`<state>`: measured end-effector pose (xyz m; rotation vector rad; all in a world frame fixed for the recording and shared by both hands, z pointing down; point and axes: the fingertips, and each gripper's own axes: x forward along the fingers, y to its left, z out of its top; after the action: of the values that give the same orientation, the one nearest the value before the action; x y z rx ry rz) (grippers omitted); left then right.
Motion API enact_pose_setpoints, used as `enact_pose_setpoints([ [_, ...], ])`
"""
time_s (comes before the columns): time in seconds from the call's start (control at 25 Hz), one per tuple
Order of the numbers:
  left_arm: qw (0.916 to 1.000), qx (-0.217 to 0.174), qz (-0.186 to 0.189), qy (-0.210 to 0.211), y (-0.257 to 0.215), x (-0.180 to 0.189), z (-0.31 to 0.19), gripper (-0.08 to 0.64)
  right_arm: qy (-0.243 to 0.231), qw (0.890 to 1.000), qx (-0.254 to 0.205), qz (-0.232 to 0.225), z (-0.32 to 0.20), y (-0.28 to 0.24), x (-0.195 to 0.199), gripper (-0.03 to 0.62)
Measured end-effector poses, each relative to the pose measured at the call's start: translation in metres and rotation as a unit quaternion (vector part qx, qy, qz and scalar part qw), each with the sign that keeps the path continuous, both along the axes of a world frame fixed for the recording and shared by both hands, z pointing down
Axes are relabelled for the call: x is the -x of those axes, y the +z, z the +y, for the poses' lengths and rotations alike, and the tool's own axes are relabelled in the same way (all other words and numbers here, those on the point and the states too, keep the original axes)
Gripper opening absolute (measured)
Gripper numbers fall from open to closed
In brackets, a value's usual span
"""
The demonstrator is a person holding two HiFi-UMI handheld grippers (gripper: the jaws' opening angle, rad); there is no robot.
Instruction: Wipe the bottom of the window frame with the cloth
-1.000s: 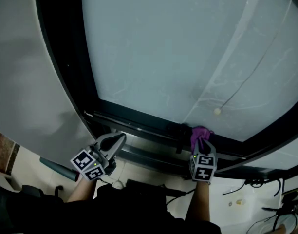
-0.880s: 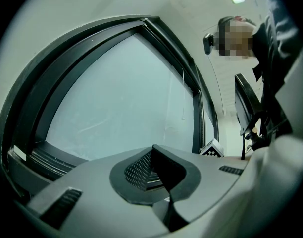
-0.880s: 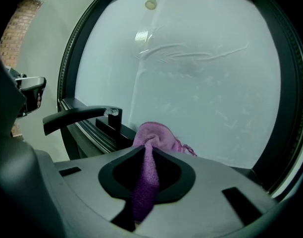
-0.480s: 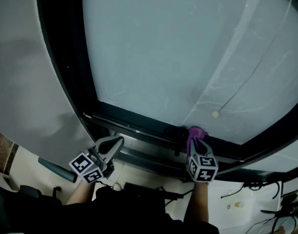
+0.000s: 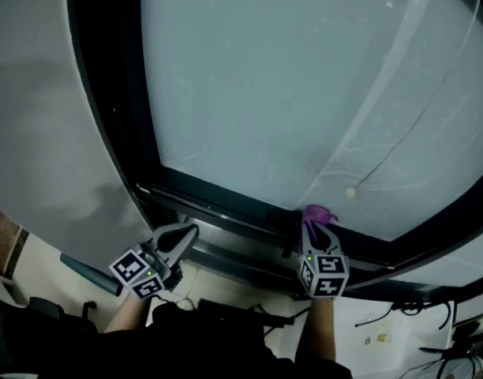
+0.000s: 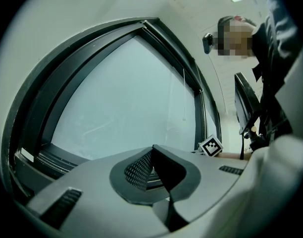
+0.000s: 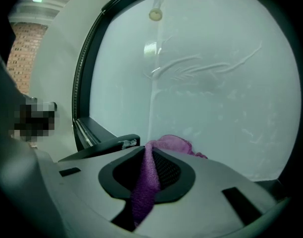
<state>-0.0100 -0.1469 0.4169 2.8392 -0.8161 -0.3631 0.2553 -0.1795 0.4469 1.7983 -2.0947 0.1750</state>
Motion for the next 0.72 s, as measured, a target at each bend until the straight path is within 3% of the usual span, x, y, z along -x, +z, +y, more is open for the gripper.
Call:
enact_pose_setpoints([
  [0.36, 0.9999, 0.002, -0.004, 0.011, 0.002, -0.004, -0.001, -0.003, -0.055, 0.998, -0.009, -0.008, 0.005, 0.005, 0.018, 0.055],
  [0.72, 0.9993, 0.000, -0.011, 0.037, 0.001, -0.007, -0.006, -0.003, -0.042, 0.999, -0.015, -0.009, 0.017, 0.017, 0.031, 0.057],
])
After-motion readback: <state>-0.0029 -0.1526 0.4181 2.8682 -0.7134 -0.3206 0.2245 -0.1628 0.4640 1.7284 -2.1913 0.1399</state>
